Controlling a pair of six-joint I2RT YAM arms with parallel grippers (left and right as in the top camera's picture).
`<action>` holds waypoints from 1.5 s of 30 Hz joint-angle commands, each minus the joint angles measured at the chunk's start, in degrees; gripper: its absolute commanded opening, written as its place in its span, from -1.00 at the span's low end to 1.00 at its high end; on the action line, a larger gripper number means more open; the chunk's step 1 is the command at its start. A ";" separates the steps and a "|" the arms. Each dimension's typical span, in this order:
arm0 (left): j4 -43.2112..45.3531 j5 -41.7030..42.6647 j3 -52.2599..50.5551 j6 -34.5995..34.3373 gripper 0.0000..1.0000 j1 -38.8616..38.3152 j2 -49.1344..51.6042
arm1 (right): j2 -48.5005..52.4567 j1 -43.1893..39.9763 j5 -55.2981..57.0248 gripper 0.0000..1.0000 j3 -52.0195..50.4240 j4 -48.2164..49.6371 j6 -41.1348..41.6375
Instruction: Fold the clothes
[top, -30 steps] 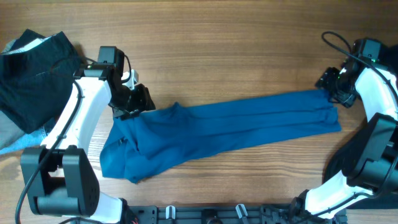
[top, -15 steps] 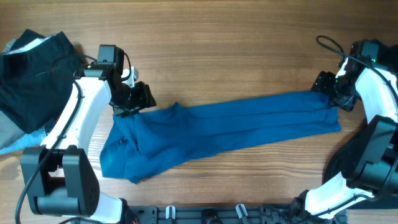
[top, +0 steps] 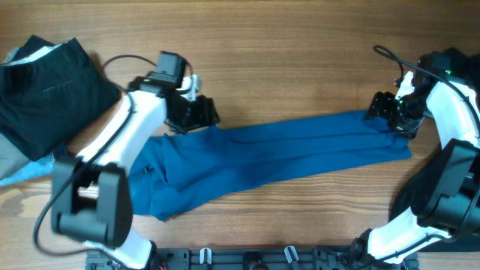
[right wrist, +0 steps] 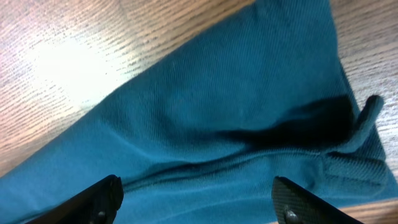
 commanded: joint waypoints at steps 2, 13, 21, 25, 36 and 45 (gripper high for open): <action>4.33 2.84 -0.48 -3.85 0.40 -3.89 7.30 | -0.94 0.24 -0.28 0.63 0.46 -1.01 -1.25; 4.81 1.68 -0.17 -4.22 -0.76 -6.82 10.49 | -0.94 0.24 -0.07 0.64 0.46 -1.09 -1.20; -2.47 -7.08 6.86 0.09 -0.92 -0.24 8.92 | -0.94 0.24 -0.09 0.63 0.46 -1.05 -1.18; -8.55 -7.76 15.52 1.40 -0.92 3.96 7.74 | -0.94 0.24 0.09 0.63 0.46 -1.14 -1.18; -29.94 10.16 20.22 1.42 -0.92 -3.43 7.52 | -0.94 0.22 10.47 0.64 0.46 -2.43 1.97; -40.39 -0.28 20.22 1.44 -0.92 -12.52 7.52 | -0.94 -0.09 10.56 0.66 0.46 -3.74 1.95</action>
